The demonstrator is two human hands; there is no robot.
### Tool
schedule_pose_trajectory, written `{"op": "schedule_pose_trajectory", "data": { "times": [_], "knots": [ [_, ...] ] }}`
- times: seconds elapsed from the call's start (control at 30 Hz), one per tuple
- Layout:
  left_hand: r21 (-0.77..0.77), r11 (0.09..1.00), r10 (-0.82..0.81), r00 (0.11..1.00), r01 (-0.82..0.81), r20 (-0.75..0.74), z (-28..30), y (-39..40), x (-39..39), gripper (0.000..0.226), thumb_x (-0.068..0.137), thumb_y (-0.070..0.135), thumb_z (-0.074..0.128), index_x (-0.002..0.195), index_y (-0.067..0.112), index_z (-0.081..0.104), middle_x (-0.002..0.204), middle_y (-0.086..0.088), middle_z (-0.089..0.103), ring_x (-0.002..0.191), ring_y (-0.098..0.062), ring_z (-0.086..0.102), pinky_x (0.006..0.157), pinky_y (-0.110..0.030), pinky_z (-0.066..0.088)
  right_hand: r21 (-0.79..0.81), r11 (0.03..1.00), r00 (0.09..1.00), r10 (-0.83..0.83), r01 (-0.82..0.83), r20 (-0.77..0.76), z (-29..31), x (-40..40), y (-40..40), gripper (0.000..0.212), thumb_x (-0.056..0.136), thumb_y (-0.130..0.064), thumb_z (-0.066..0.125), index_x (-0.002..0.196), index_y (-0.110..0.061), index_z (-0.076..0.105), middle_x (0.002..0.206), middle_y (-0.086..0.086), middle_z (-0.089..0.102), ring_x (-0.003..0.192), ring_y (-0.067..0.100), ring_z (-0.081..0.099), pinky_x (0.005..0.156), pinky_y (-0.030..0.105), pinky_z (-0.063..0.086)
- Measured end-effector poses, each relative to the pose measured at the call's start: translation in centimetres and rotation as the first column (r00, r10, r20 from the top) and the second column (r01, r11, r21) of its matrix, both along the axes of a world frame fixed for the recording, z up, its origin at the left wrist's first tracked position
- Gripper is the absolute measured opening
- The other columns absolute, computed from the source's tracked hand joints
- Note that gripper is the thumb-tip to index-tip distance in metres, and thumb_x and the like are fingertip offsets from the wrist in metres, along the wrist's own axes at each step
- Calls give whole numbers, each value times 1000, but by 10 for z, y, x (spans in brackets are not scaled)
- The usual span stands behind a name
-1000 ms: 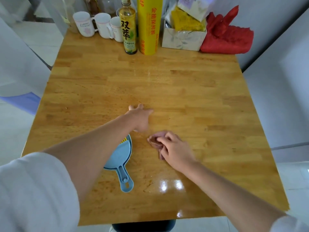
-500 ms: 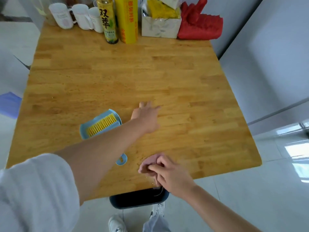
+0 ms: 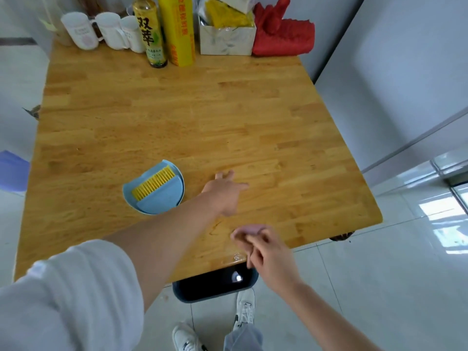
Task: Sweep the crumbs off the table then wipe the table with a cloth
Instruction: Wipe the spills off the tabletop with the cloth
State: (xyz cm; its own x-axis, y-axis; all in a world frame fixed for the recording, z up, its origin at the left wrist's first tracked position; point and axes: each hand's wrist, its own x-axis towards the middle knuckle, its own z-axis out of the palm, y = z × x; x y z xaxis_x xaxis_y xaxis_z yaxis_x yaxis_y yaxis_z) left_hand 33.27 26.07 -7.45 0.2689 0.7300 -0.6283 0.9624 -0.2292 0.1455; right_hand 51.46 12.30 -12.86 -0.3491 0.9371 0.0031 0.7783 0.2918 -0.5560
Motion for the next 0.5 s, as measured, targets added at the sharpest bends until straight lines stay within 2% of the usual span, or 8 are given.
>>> {"op": "schedule_pose_trajectory", "data": {
  "times": [0.07, 0.17, 0.23, 0.27, 0.3, 0.4, 0.47, 0.5],
  "knots": [
    [-15, 1000, -18, 1000, 18, -14, 3, 2, -1, 82, 98, 15, 54, 157, 47, 8, 168, -6, -11, 153, -37, -1, 106, -42, 47, 25, 979, 980, 200, -201, 18, 7, 29, 9, 34, 98, -20, 53, 119, -47, 58, 120, -39, 38, 85, -19, 56, 66, -2, 44],
    [-14, 999, -37, 998, 36, -41, 3, 0, -2, 86, 96, 12, 55, 156, 49, 6, 168, -4, -12, 153, -37, -2, 101, -40, 51, -7, 951, 951, -309, 309, -1, 15, 108, 57, 50, 96, -5, 51, 125, -45, 61, 109, -17, 63, 75, 4, 68, 63, 27, 60],
    [-14, 999, -41, 998, 40, -53, 1, 0, -1, 88, 96, 12, 56, 156, 49, 5, 168, -4, -13, 153, -36, -2, 100, -39, 52, -65, 633, 634, -773, 772, 0, 17, 150, 83, 50, 96, -7, 48, 133, -39, 60, 116, 2, 66, 94, 22, 70, 84, 41, 59],
    [-12, 999, -37, 998, 37, -48, -1, 0, -2, 88, 96, 13, 56, 156, 49, 4, 168, -3, -13, 153, -36, -2, 100, -39, 51, -79, 476, 479, -877, 876, 26, 15, 150, 85, 47, 97, -12, 50, 136, -37, 58, 128, 6, 60, 104, 30, 66, 90, 41, 54],
    [-14, 999, -37, 999, 36, -38, -1, 2, -4, 87, 96, 12, 55, 156, 49, 4, 167, -2, -14, 153, -35, -3, 102, -40, 50, -49, 437, 440, -895, 898, 69, 13, 134, 83, 46, 97, -16, 53, 138, -36, 55, 134, 9, 53, 108, 33, 63, 89, 40, 52],
    [-107, 994, -9, 997, 17, 70, 3, 5, -11, 77, 98, 11, 47, 158, 45, 11, 168, 2, -14, 154, -29, -7, 117, -46, 32, 8, 743, 741, -668, 670, 69, -2, 48, 48, 42, 96, -19, 59, 134, -37, 55, 126, 5, 52, 91, 16, 61, 60, 29, 52],
    [-129, 992, 26, 991, -9, 130, 10, 6, -23, 68, 99, 9, 42, 157, 38, 24, 169, 1, -1, 155, -25, 2, 121, -45, 22, -11, 977, 976, -210, 211, 49, -8, -11, 14, 31, 97, -24, 56, 126, -35, 60, 121, -4, 52, 82, 1, 55, 56, 20, 53],
    [-118, 993, 31, 990, -15, 138, 14, 5, -31, 64, 97, 7, 42, 154, 34, 33, 168, -1, 11, 153, -25, 14, 120, -42, 26, -15, 1000, 998, 15, -14, 56, -8, -26, 3, 28, 97, -24, 57, 122, -34, 61, 121, -12, 50, 82, -6, 52, 57, 14, 51]
  ]
}}
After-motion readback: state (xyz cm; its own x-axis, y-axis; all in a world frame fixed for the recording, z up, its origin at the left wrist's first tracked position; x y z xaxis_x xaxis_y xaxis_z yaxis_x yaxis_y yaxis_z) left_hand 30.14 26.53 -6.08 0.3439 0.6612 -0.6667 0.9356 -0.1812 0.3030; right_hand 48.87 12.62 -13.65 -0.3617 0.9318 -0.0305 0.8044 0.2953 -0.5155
